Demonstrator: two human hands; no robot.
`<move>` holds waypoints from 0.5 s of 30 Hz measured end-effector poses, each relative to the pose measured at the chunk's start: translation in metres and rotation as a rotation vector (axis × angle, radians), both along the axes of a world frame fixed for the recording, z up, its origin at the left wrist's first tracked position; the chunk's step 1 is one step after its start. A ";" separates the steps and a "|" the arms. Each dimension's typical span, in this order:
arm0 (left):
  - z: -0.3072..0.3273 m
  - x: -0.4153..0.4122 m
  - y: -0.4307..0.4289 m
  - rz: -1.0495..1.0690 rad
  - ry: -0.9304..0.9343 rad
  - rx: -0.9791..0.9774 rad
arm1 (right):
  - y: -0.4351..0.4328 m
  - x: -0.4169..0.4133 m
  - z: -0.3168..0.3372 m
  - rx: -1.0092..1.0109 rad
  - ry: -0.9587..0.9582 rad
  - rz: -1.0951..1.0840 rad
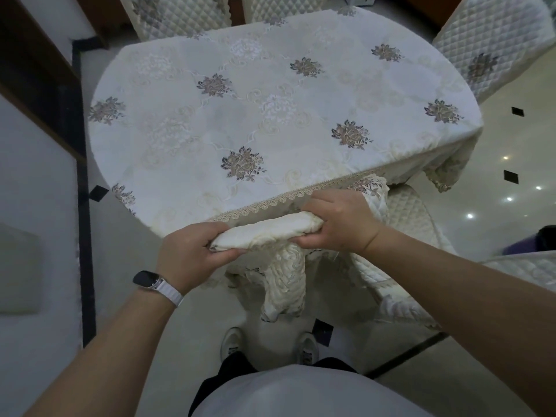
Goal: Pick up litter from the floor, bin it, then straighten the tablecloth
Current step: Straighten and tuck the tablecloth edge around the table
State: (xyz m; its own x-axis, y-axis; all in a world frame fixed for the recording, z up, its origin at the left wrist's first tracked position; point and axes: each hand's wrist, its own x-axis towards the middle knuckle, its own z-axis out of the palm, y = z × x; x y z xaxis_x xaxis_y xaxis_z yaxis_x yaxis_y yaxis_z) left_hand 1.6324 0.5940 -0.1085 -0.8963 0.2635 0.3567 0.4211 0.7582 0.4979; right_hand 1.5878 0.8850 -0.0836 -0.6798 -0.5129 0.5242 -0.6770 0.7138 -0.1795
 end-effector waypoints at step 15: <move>0.002 -0.022 -0.010 0.039 0.059 0.014 | -0.010 -0.018 0.001 0.004 -0.029 -0.023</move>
